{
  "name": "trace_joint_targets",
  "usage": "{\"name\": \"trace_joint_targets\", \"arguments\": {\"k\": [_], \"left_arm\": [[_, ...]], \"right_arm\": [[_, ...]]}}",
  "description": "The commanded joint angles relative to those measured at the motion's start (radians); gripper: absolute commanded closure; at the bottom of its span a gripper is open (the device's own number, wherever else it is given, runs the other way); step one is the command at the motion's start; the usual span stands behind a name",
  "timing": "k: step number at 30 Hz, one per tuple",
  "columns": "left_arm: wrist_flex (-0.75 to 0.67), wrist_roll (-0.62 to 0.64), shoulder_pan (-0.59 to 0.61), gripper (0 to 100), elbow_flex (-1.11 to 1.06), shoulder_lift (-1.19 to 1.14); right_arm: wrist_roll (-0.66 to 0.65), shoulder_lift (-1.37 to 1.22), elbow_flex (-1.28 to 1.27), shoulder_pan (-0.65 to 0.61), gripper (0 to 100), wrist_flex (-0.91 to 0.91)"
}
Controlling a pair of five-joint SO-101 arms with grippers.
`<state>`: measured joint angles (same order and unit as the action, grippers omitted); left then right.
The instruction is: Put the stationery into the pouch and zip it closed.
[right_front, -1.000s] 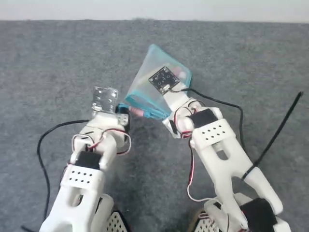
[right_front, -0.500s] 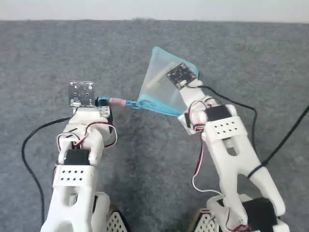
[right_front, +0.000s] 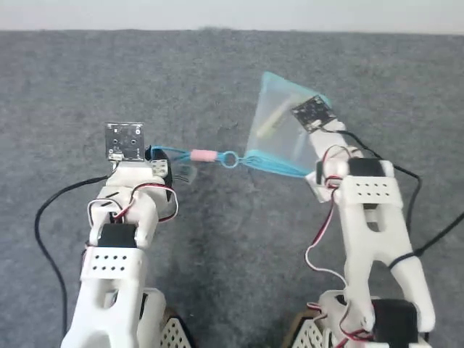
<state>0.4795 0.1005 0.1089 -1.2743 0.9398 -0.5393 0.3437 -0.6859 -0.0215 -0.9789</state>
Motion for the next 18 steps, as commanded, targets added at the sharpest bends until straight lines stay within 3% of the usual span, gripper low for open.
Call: {"name": "trace_joint_targets", "arguments": {"k": [1, 9, 14, 18], "left_arm": [[0.003, -0.009, 0.038, 99, 0.067, -0.002], [0.003, -0.029, -0.035, 96, 0.039, 0.008], [0.003, -0.046, -0.051, 80, 0.028, 0.008], [0.003, -0.046, -0.051, 76, 0.021, 0.008]], "right_arm": [[-0.028, 0.001, -0.003, 0.119, 99.2, -0.039], [-0.02, 0.028, -0.023, 0.002, 96.6, -0.163], [0.002, 0.156, -0.025, -0.064, 74.2, -0.278], [0.061, 0.283, -0.025, -0.081, 64.7, -0.305]]}}
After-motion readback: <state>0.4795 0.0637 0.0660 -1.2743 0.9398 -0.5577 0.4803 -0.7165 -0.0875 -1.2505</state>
